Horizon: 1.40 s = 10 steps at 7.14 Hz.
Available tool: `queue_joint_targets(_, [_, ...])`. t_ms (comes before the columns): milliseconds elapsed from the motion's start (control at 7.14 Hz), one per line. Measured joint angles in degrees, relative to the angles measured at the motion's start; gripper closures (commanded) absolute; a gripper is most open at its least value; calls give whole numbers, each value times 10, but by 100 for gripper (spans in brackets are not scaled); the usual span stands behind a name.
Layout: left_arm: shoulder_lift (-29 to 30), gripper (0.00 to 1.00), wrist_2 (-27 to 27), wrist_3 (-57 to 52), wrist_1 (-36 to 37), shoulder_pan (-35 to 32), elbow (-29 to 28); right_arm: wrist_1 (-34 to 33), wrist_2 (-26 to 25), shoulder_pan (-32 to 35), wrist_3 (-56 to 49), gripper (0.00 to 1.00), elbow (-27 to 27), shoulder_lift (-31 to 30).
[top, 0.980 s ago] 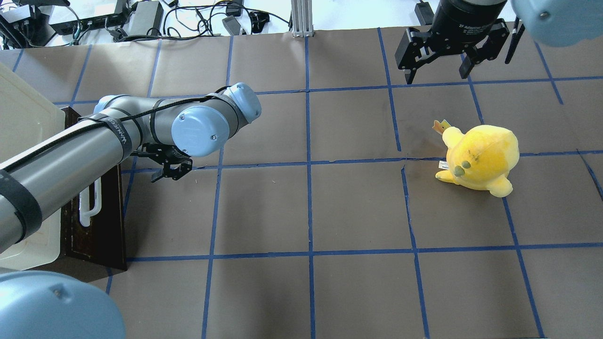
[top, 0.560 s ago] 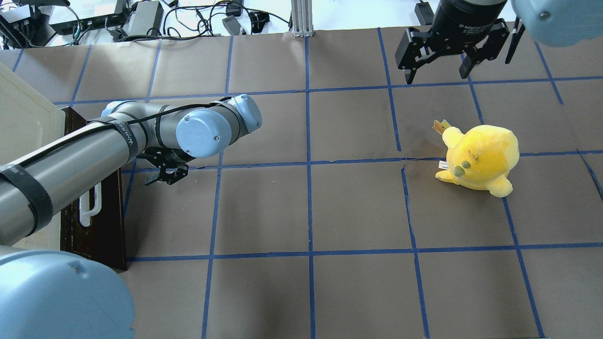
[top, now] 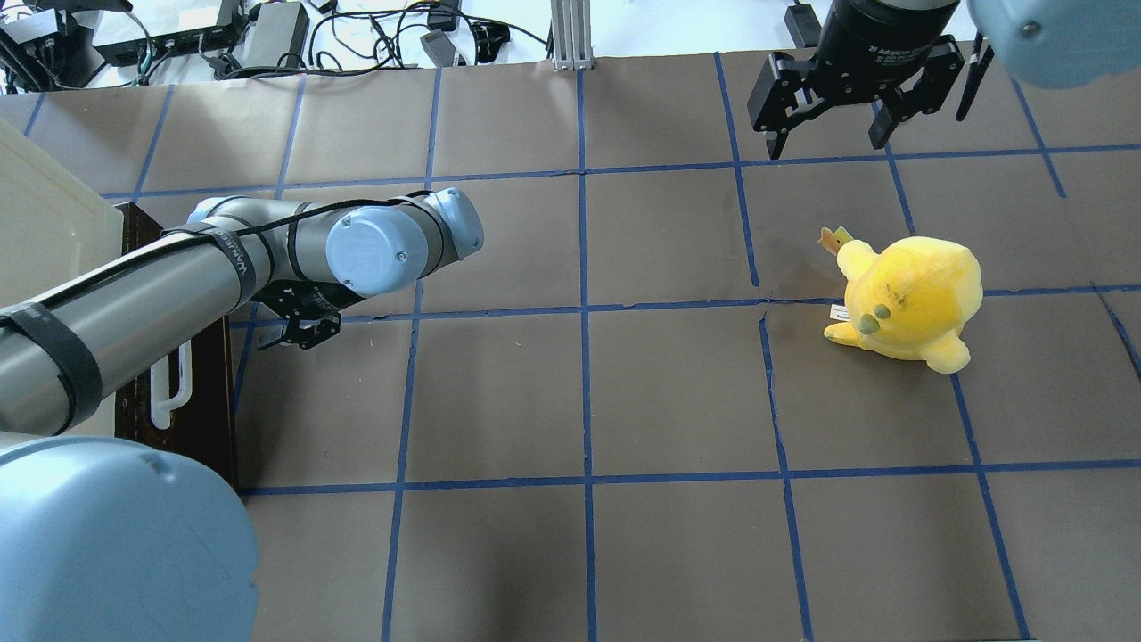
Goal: Pull drawer sideways
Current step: 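Move the left gripper down to the white drawer handle, then close the left gripper around the white bar handle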
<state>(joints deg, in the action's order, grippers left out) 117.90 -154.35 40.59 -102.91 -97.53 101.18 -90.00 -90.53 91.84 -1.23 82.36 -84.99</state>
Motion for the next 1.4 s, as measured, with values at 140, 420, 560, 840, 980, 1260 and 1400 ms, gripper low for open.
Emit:
queue_joint_targets(140, [-1, 0, -5, 13, -4, 9, 0, 0, 0, 0, 0, 0, 0, 0])
queue_joint_targets(420, [-2, 0, -14, 25, -15, 28, 0, 0, 0, 0, 0, 0, 0, 0])
queue_joint_targets(560, [-1, 0, -16, 26, -19, 32, 0, 0, 0, 0, 0, 0, 0, 0])
queue_joint_targets(840, [2, 15, -23, 23, -25, 36, -1, 0, 0, 0, 0, 0, 0, 0])
queue_joint_targets(980, [3, 37, -29, 20, -29, 36, -1, 0, 0, 0, 0, 0, 0, 0])
queue_joint_targets(1260, [4, 46, -33, 20, -32, 37, 0, 0, 0, 0, 0, 0, 0, 0])
queue_joint_targets(1400, [4, 46, -33, 24, -33, 37, 0, 0, 0, 0, -1, 0, 0, 0])
